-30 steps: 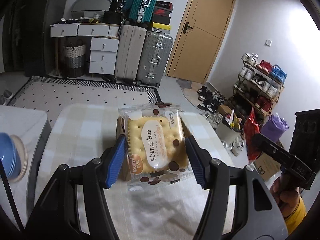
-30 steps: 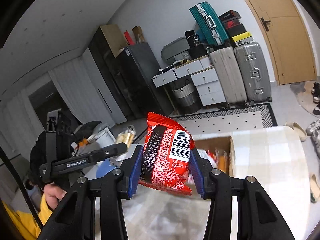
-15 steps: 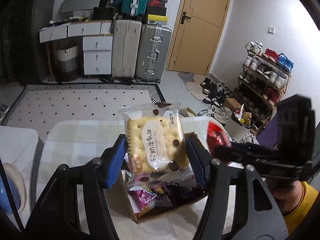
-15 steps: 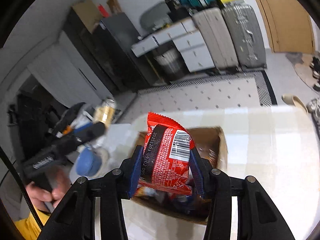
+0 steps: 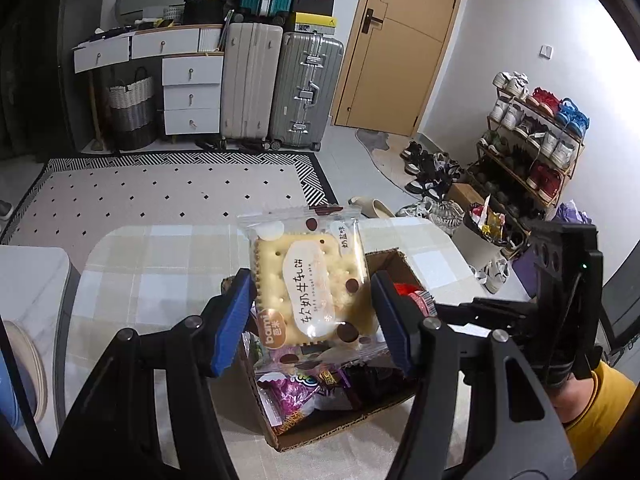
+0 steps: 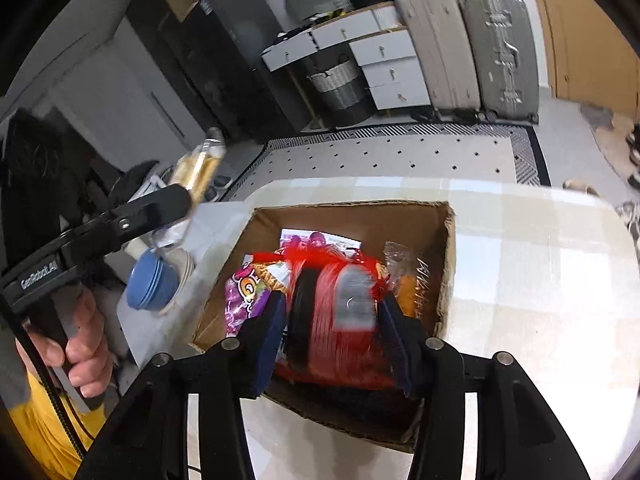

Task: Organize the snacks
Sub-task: 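Lower both packs into the box and open both tools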

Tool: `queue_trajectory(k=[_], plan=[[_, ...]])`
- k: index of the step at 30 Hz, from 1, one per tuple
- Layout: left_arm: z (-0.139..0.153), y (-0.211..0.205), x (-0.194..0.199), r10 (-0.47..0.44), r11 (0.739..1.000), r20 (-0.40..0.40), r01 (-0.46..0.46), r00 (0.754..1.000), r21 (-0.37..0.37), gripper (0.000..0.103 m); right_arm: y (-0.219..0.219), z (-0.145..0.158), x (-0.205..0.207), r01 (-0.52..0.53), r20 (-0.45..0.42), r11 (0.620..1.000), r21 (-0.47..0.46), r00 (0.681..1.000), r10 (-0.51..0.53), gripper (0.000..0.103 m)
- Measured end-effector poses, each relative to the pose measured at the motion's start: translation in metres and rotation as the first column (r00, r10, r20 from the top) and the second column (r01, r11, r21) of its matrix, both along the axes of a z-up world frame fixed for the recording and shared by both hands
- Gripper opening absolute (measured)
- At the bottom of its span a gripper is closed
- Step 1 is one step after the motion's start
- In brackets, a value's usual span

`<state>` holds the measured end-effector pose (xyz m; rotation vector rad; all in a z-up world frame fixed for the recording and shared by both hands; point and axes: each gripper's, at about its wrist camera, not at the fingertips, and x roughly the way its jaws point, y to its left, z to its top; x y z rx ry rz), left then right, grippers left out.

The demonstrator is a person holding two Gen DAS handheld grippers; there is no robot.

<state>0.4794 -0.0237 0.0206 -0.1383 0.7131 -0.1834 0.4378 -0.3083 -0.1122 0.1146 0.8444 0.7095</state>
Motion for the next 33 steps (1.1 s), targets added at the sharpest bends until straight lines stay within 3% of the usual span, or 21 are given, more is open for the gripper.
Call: queue_trajectory(k=[7,10,13,19,28,33], plan=[[-0.016,-0.006,0.01,-0.032,0.999,-0.043,0.032,0.999,0.004,0.057,0.001,0.013,-0.005,0.017,0.068,1.0,-0.019,0.998,-0.015,0.053],[-0.025,-0.009,0.015,-0.046,0.999,-0.065,0.046,0.997,-0.002,0.058,-0.003,0.017,-0.006,0.011,0.08,1.0,0.014,0.997,-0.012,0.053],[-0.031,-0.016,0.02,-0.08,0.997,-0.08,0.08,0.994,0.0,0.058,-0.007,0.019,-0.006,0.019,0.078,0.999,0.032,0.997,-0.022,0.053],[-0.036,-0.017,0.02,-0.064,0.998,-0.085,0.065,0.994,0.017,0.058,-0.012,0.015,-0.006,0.044,0.062,0.998,0.039,0.997,-0.046,0.053],[-0.029,-0.005,0.003,-0.043,0.999,-0.06,0.043,0.997,0.009,0.058,-0.015,0.03,-0.017,0.061,0.088,0.996,0.066,0.994,-0.066,0.053],[-0.011,-0.008,-0.025,-0.024,0.999,-0.018,0.025,1.0,0.022,0.064,-0.016,0.052,-0.037,0.063,0.142,0.996,0.059,0.987,-0.071,0.053]])
